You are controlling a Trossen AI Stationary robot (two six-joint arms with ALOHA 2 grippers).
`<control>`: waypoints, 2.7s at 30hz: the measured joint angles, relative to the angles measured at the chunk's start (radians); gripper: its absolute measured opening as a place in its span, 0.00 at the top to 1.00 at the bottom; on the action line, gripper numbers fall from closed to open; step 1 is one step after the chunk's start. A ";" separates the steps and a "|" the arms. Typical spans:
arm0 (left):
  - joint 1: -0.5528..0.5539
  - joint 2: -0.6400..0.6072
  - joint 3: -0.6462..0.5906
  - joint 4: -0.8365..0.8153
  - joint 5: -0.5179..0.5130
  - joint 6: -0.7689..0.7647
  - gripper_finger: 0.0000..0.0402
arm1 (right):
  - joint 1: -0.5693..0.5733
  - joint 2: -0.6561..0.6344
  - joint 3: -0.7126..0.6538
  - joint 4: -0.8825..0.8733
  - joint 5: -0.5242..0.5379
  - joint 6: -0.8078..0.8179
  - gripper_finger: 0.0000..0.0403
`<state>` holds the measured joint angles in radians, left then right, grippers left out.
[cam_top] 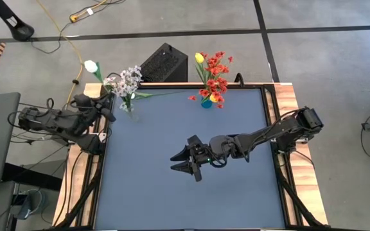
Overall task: Sort flowers into vase by color
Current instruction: Put the bottom white tulip into the transparent vase
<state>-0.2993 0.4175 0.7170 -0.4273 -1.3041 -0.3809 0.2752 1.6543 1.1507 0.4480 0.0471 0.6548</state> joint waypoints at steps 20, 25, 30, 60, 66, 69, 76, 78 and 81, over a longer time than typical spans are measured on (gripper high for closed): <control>0.012 0.007 -0.199 -0.378 -0.265 -0.782 1.00 | -0.001 0.000 0.000 -0.048 -0.047 -0.007 0.42; 0.050 0.008 -0.226 -0.362 -0.265 -0.829 1.00 | -0.001 0.000 0.000 -0.052 -0.058 -0.007 0.42; 0.111 0.008 -0.227 -0.302 -0.268 -0.734 1.00 | -0.005 0.000 0.000 -0.053 -0.077 -0.008 0.42; 0.565 0.000 -0.227 0.287 0.266 0.065 1.00 | -0.074 0.000 0.000 -0.052 -0.131 -0.009 0.42; 0.642 -0.023 -0.347 0.462 0.331 0.055 1.00 | -0.073 0.000 0.000 -0.060 -0.131 -0.011 0.42; 0.649 -0.066 -0.407 0.537 0.351 0.055 1.00 | -0.072 0.000 0.000 -0.059 -0.131 -0.010 0.42; 0.649 -0.144 -0.471 0.603 0.363 0.151 1.00 | -0.058 0.000 0.000 -0.059 -0.133 -0.008 0.42; 0.649 -0.155 -0.484 0.623 0.382 0.176 1.00 | -0.059 0.000 0.000 -0.059 -0.133 -0.008 0.42; 0.649 -0.157 -0.493 0.631 0.417 0.197 1.00 | -0.062 0.000 0.000 -0.059 -0.133 -0.008 0.42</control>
<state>0.3496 0.2604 0.2243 0.2041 -0.8870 -0.1841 0.2133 1.6543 1.1507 0.3887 -0.0860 0.6471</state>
